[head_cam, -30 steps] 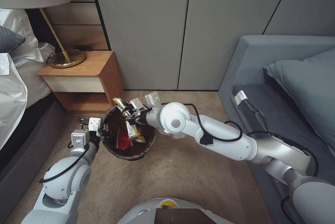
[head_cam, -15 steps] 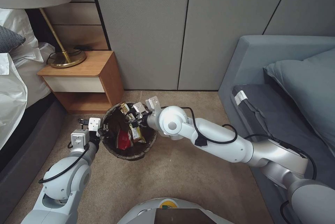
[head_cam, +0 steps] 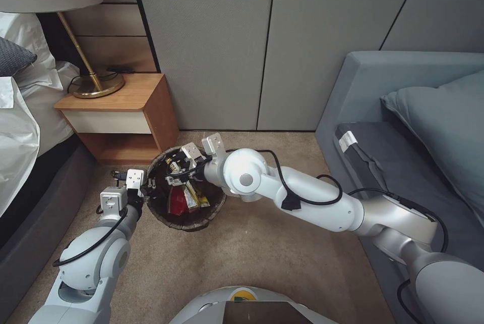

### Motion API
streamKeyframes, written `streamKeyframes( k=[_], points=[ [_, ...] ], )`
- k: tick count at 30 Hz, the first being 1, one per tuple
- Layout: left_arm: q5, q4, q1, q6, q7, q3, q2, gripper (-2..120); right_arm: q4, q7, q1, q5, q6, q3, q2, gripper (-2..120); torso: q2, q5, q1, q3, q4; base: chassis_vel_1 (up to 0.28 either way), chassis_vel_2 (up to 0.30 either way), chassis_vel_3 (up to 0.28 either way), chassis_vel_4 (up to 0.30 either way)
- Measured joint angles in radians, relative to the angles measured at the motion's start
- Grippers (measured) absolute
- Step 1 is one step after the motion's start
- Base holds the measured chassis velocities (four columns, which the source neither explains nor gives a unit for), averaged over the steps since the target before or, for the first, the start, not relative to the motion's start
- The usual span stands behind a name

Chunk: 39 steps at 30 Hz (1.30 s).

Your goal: Pick up the trash bin, then pick up the garbage from the floor and place it into the trash bin.

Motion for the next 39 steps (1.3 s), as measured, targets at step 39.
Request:
streamKeyframes(
  k=[39],
  points=[
    [-0.033,-0.107,0.023,0.000,-0.015,-0.016,0.029,0,0.317,-0.384,-1.147,-0.957,0.272,1.157,-0.124,100,0.000,0.0003,0.000,0.000,-0.0004,0.000,0.000,0.000,0.000]
  ],
)
